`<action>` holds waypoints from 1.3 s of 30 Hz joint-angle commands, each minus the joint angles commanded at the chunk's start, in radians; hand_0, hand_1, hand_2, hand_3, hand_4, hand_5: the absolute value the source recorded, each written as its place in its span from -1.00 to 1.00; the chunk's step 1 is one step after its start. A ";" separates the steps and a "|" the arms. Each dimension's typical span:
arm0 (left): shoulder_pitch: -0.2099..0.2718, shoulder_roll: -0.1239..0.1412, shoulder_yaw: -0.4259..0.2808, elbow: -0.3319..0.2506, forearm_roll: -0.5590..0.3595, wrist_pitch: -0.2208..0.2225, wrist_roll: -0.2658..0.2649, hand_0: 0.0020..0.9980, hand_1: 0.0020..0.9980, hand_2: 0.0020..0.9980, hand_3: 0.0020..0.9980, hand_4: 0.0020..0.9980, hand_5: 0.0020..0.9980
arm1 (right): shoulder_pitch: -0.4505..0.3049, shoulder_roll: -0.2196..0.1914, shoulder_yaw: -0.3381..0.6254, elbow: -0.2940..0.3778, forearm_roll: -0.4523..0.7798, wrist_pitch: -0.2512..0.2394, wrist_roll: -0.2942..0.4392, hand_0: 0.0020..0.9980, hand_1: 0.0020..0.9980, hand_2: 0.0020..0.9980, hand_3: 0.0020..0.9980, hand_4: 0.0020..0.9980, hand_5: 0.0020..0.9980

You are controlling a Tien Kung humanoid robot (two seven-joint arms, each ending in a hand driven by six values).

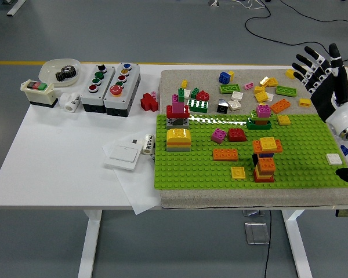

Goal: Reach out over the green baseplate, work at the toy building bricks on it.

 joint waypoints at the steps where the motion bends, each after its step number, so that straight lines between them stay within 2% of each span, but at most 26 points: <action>1: 0.000 0.000 0.000 0.000 0.000 0.000 0.000 0.12 0.26 0.38 0.23 0.31 0.46 | 0.000 0.000 0.000 -0.001 0.000 0.000 0.000 1.00 0.76 0.81 0.87 1.00 0.97; 5: -0.001 0.001 0.006 -0.001 -0.007 0.002 -0.002 0.12 0.26 0.38 0.23 0.31 0.46 | -0.003 0.000 0.003 -0.013 0.006 -0.008 0.007 1.00 0.76 0.81 0.87 1.00 0.97; 8: -0.004 0.001 0.009 0.000 -0.012 0.004 -0.004 0.12 0.26 0.38 0.23 0.30 0.46 | 0.000 -0.003 0.005 -0.025 0.008 -0.046 -0.002 1.00 0.75 0.79 0.85 1.00 0.98; 10: -0.005 0.001 0.011 0.000 -0.014 0.005 -0.004 0.12 0.26 0.38 0.23 0.30 0.46 | 0.002 -0.004 0.006 -0.034 0.008 -0.052 -0.004 1.00 0.75 0.79 0.85 1.00 0.98; 15: -0.007 0.001 0.017 0.001 -0.026 0.010 -0.006 0.12 0.26 0.37 0.23 0.30 0.46 | 0.003 -0.008 0.013 -0.077 0.011 -0.042 -0.004 0.98 0.74 0.78 0.83 1.00 0.98; 23: -0.008 0.000 0.021 0.001 -0.033 0.013 -0.008 0.11 0.26 0.37 0.23 0.31 0.46 | 0.001 -0.012 0.018 -0.102 0.018 -0.030 -0.003 0.96 0.74 0.78 0.83 1.00 0.98; 39: -0.023 -0.005 0.029 0.002 -0.048 0.022 -0.017 0.11 0.27 0.38 0.23 0.30 0.46 | -0.021 -0.030 0.044 -0.100 0.018 -0.024 -0.001 0.94 0.73 0.76 0.81 1.00 0.99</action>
